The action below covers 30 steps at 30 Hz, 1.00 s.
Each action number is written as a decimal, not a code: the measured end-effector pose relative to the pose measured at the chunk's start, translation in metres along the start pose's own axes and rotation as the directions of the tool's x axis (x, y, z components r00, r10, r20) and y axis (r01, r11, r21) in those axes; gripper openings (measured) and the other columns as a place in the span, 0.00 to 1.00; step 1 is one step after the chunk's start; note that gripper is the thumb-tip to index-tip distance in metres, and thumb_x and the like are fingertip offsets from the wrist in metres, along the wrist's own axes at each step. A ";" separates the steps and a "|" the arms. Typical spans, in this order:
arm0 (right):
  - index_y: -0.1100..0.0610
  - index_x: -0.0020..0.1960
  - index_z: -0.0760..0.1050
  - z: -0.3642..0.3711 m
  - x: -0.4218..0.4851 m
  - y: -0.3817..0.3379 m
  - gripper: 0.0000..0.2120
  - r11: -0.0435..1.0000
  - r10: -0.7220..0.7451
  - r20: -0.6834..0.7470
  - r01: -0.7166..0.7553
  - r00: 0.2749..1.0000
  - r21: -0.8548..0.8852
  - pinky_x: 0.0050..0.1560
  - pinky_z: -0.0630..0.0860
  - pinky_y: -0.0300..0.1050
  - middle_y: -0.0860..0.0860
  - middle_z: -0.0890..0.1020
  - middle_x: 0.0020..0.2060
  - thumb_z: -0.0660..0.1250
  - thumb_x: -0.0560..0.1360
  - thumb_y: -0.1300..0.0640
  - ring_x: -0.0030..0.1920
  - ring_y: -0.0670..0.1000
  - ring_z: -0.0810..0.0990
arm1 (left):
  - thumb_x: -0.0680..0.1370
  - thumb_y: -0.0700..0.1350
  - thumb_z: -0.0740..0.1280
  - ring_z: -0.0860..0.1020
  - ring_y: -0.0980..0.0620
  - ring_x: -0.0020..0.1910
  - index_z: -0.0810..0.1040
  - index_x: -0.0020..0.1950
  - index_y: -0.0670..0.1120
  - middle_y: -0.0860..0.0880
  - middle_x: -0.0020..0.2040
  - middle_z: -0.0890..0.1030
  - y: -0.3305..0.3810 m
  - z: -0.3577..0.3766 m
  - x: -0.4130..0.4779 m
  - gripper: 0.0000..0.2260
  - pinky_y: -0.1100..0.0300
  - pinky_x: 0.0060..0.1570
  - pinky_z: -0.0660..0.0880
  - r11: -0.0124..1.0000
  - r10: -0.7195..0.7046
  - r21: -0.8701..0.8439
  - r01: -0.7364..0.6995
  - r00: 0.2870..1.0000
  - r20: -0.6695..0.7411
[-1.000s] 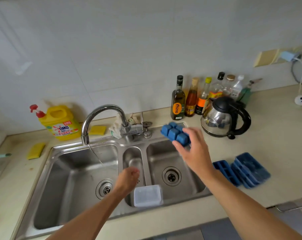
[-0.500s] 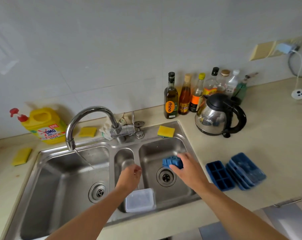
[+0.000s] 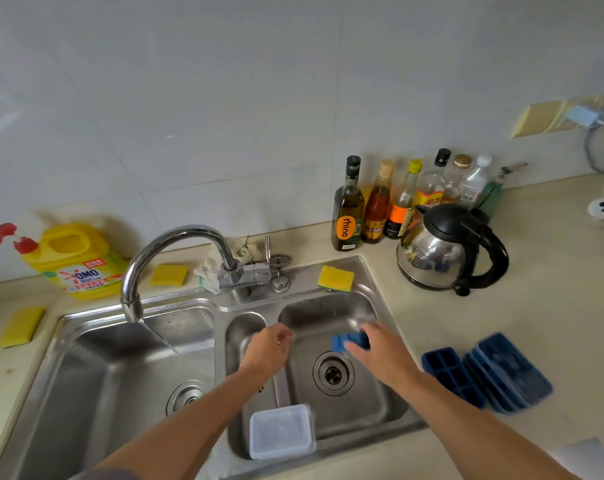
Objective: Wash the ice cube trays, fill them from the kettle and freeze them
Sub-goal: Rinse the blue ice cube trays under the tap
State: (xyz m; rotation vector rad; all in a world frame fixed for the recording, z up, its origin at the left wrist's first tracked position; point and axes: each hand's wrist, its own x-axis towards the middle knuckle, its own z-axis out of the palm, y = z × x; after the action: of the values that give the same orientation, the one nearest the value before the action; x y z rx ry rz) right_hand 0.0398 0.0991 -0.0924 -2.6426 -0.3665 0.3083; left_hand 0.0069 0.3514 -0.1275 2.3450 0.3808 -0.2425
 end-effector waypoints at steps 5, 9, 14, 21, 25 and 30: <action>0.50 0.67 0.72 0.016 0.013 -0.009 0.24 0.963 -0.030 -0.267 0.099 0.963 0.249 0.44 0.75 0.30 0.42 0.72 0.60 0.67 0.77 0.38 0.47 0.41 0.80 | 0.82 0.45 0.66 0.83 0.52 0.48 0.83 0.56 0.50 0.53 0.45 0.83 -0.016 -0.008 0.008 0.07 0.56 0.55 0.79 1.000 -0.030 0.007 0.030 0.999 0.027; 0.52 0.58 0.74 0.013 0.026 -0.013 0.17 0.960 -0.011 -0.171 0.058 0.985 0.273 0.44 0.80 0.36 0.45 0.75 0.54 0.69 0.78 0.41 0.46 0.44 0.82 | 0.82 0.44 0.65 0.82 0.53 0.48 0.82 0.55 0.51 0.55 0.42 0.82 -0.017 -0.015 0.007 0.06 0.59 0.54 0.78 0.999 -0.034 -0.012 0.035 0.999 0.020; 0.56 0.53 0.77 0.035 0.011 0.010 0.16 0.949 0.126 0.073 -0.141 0.989 0.281 0.51 0.81 0.49 0.51 0.81 0.50 0.69 0.79 0.43 0.48 0.49 0.81 | 0.81 0.44 0.66 0.81 0.54 0.47 0.80 0.53 0.51 0.54 0.44 0.82 -0.009 -0.008 -0.002 0.04 0.64 0.48 0.75 0.997 -0.054 -0.056 0.054 0.999 0.001; 0.57 0.54 0.80 -0.017 -0.010 0.010 0.18 0.414 0.256 0.290 -0.376 0.922 0.829 0.40 0.86 0.57 0.60 0.86 0.44 0.68 0.80 0.42 0.35 0.59 0.86 | 0.79 0.34 0.67 0.83 0.56 0.48 0.80 0.59 0.47 0.51 0.50 0.86 0.048 0.039 -0.029 0.12 0.62 0.50 0.79 0.916 -0.029 -0.401 0.019 0.999 -0.020; 0.58 0.58 0.81 -0.038 -0.042 0.047 0.25 0.299 0.232 0.419 -0.474 0.878 0.828 0.40 0.85 0.55 0.61 0.87 0.43 0.61 0.82 0.37 0.38 0.62 0.86 | 0.80 0.37 0.67 0.84 0.59 0.49 0.82 0.58 0.49 0.55 0.49 0.86 0.087 0.074 -0.041 0.11 0.65 0.49 0.79 0.915 0.064 -0.396 -0.081 0.996 -0.057; 0.54 0.59 0.78 -0.081 -0.061 0.085 0.27 0.513 0.201 0.405 -0.448 0.892 0.733 0.34 0.84 0.51 0.60 0.86 0.47 0.55 0.82 0.32 0.39 0.61 0.88 | 0.82 0.37 0.65 0.85 0.48 0.46 0.83 0.56 0.49 0.47 0.47 0.87 0.137 0.103 -0.049 0.10 0.51 0.47 0.83 0.837 0.019 -0.545 -0.048 0.998 -0.059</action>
State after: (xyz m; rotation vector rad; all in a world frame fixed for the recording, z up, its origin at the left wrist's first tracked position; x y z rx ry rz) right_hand 0.0218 -0.0258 -0.0514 -1.6984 0.2024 0.7653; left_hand 0.0007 0.1754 -0.0986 1.7892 0.3747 -0.0430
